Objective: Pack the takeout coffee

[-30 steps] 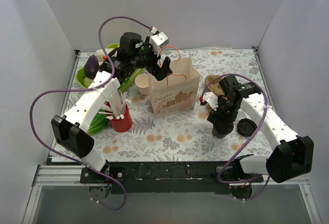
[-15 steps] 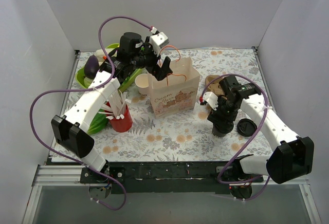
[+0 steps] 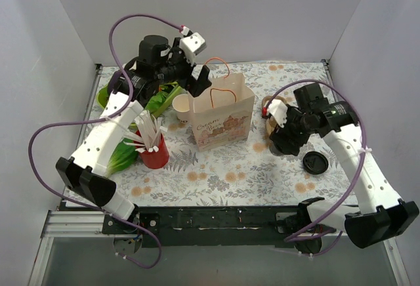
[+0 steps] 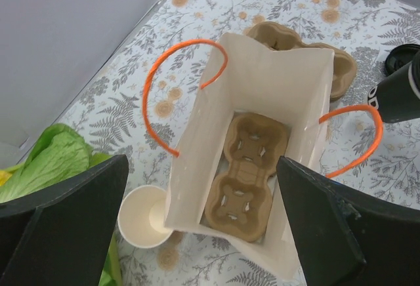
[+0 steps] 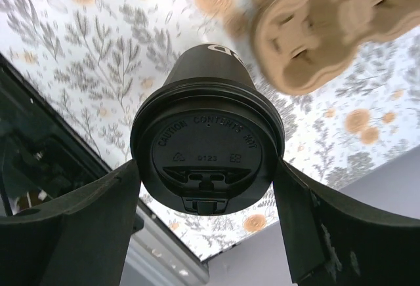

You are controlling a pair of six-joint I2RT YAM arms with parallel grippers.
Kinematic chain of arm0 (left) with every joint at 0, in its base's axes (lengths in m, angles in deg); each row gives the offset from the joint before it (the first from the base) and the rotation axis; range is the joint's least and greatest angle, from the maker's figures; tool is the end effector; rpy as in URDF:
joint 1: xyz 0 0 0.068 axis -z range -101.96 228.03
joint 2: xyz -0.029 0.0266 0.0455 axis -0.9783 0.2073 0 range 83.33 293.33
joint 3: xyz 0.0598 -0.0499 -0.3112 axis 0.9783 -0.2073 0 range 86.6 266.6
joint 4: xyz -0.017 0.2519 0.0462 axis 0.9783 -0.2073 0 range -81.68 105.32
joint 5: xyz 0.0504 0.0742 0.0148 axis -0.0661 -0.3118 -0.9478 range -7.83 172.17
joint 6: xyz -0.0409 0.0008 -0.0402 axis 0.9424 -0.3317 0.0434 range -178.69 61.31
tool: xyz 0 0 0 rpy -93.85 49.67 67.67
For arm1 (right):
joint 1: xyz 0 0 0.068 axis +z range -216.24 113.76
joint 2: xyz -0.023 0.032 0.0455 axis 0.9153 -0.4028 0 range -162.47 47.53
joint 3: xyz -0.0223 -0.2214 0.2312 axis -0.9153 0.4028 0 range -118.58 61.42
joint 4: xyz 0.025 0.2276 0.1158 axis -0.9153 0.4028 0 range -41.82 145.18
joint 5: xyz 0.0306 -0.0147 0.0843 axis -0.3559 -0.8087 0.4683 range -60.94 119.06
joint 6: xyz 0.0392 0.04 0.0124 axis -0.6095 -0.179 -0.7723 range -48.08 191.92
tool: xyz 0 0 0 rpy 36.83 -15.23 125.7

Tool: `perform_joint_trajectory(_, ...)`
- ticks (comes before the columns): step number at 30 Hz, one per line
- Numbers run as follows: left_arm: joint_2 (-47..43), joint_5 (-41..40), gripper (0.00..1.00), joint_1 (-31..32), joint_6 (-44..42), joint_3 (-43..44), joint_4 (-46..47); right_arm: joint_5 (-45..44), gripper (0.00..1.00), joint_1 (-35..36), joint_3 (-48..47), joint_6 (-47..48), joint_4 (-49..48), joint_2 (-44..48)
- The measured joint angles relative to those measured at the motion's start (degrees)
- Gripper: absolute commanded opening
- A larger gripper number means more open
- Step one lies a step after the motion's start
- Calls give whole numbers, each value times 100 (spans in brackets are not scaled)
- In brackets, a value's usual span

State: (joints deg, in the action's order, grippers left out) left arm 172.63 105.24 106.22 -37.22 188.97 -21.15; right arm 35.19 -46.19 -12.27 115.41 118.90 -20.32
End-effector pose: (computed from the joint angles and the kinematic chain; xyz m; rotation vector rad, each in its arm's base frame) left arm 0.2908 -0.1739 0.4952 0.3953 2.0348 -0.9472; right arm 0.1703 0.0668 0.3843 -1.4442 2.2709 0.0192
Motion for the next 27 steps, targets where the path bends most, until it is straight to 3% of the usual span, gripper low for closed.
perform_joint_trajectory(7,-446,-328,98,-219,243,-319,50,68,1,-7,-1139,-557,-328,42)
perform_joint_trajectory(12,-278,-476,95,-223,380,-299,96,92,1,-94,-2841,-868,-901,-752)
perform_joint_trajectory(16,315,-468,89,-225,358,90,-76,992,1,-503,-4470,-1152,-1650,-1563)
perform_joint_trajectory(22,966,-409,83,-225,345,221,-317,2173,1,-345,-5104,-1067,-1902,-1917)
perform_joint_trajectory(27,981,-306,75,-232,356,223,-398,2778,1,70,-4642,-463,-1521,-1950)
